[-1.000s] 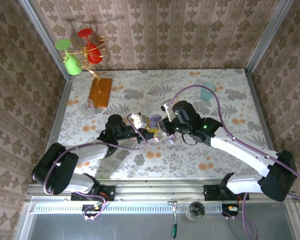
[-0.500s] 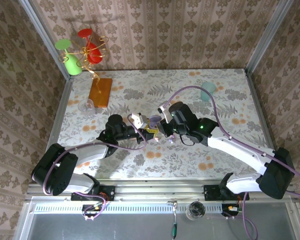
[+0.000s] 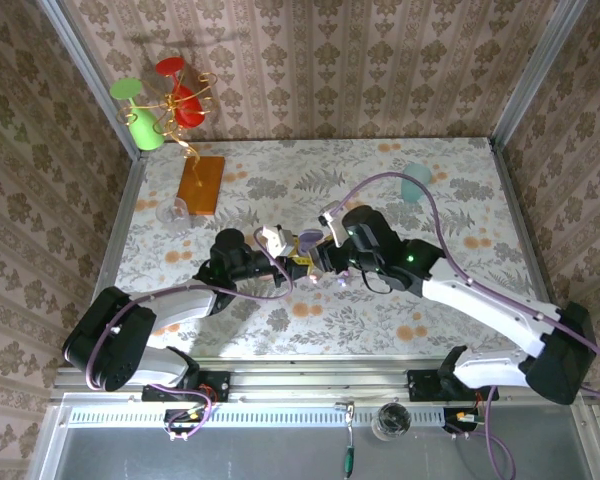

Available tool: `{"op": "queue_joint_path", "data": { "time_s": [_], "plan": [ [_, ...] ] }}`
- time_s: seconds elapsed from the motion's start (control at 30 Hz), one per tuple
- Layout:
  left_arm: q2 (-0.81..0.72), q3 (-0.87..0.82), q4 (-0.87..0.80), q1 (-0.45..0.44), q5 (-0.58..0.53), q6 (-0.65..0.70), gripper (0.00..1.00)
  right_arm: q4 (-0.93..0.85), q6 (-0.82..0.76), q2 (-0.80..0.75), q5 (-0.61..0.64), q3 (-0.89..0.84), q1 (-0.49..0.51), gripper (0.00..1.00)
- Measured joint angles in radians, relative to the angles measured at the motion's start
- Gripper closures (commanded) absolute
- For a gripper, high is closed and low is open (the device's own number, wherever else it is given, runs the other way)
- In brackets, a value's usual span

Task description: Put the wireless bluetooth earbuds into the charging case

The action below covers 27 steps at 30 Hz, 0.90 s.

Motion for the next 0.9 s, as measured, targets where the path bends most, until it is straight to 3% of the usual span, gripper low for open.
{"op": "queue_joint_path", "data": {
  "time_s": [0.2, 0.4, 0.63, 0.9],
  "plan": [
    [0.000, -0.027, 0.074, 0.015, 0.000, -0.031, 0.76, 0.111, 0.108, -0.184, 0.003, -0.161, -0.058, 0.49],
    [0.008, -0.062, 0.206, 0.056, 0.005, -0.119, 0.76, 0.161, 0.293, -0.266, -0.016, -0.332, -0.246, 0.50],
    [0.019, -0.072, 0.300, 0.071, 0.019, -0.189, 0.76, 0.132, 0.377, -0.194, -0.049, -0.361, -0.274, 0.53],
    [0.019, -0.079, 0.340, 0.089, 0.028, -0.233, 0.76, 0.162, 0.410, 0.138, -0.179, -0.356, -0.275, 0.53]
  ]
}}
